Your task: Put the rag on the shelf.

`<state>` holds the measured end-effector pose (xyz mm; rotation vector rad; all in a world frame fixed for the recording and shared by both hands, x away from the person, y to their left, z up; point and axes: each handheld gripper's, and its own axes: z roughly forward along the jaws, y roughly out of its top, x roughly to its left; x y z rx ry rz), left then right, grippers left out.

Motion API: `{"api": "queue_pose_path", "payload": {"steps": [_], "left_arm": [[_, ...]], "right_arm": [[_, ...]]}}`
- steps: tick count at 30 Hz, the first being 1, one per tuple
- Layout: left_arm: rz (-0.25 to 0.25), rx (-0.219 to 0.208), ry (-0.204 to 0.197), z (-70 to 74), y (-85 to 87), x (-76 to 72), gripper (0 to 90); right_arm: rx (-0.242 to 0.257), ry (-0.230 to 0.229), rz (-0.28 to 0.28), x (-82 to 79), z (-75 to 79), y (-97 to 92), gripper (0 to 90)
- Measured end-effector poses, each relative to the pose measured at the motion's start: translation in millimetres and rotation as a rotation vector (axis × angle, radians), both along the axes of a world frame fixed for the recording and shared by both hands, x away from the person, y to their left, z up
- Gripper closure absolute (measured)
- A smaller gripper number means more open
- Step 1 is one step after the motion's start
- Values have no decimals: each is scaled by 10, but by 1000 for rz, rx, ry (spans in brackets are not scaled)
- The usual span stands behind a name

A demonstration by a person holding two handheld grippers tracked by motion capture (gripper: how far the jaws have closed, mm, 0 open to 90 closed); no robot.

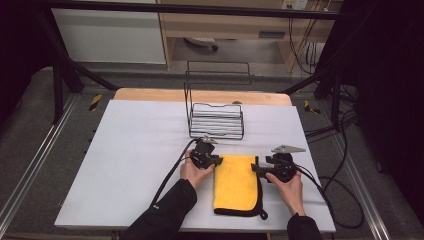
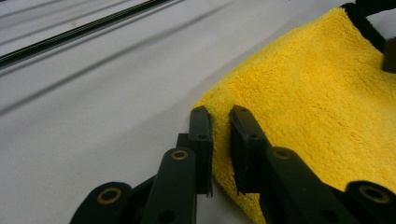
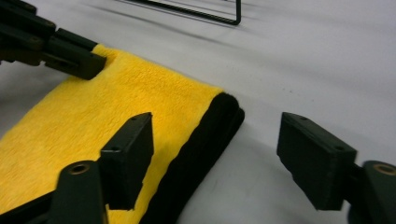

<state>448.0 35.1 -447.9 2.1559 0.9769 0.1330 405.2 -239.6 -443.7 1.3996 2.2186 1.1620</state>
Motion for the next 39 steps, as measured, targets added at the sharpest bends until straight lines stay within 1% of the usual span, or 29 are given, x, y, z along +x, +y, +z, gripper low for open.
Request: {"api": "queue_pose_path", "payload": {"steps": [2,5,6,7,10,12,18,22,26,28,29,31,32,36,37,38,39], "left_arm": [[-1,5,-9,0,-9,-6,792],[-7,3,-10,-4,-5,-3,791],[-11,4,-12,-6,-2,-2,791],[-12,4,-15,-7,-2,-4,791],[-17,7,-25,-9,-6,-9,788],[-19,1,-25,-15,2,-6,787],[-33,-11,-33,-28,17,0,783],[-37,-15,-25,-28,26,12,783],[-35,-32,-7,-27,41,28,797],[-33,-46,10,-27,60,42,805],[-31,-54,10,-25,72,53,812],[-32,-72,24,-18,91,55,822],[-35,-82,20,-11,105,52,825],[-36,-133,-9,56,178,3,830],[-40,-141,-19,81,195,-14,830],[-40,-148,-29,106,209,-34,830],[-44,-152,-41,132,226,-54,830]], "right_arm": [[-13,4,-2,59,-23,19,379],[-12,19,-7,122,-52,32,461],[-5,36,-2,134,-72,40,503],[-5,36,-2,134,-72,40,503],[0,54,8,128,-87,55,561],[9,69,7,122,-91,65,576],[31,81,-7,95,-102,98,646],[55,108,-1,96,-103,105,730],[73,121,10,110,-104,95,773],[77,124,10,112,-99,91,782],[79,125,9,114,-95,86,786],[77,114,7,107,-86,87,791],[80,109,6,100,-76,85,792],[103,72,10,63,-7,67,793],[107,65,10,48,17,67,793],[114,40,17,21,68,75,793],[114,40,17,21,68,75,793]]}}
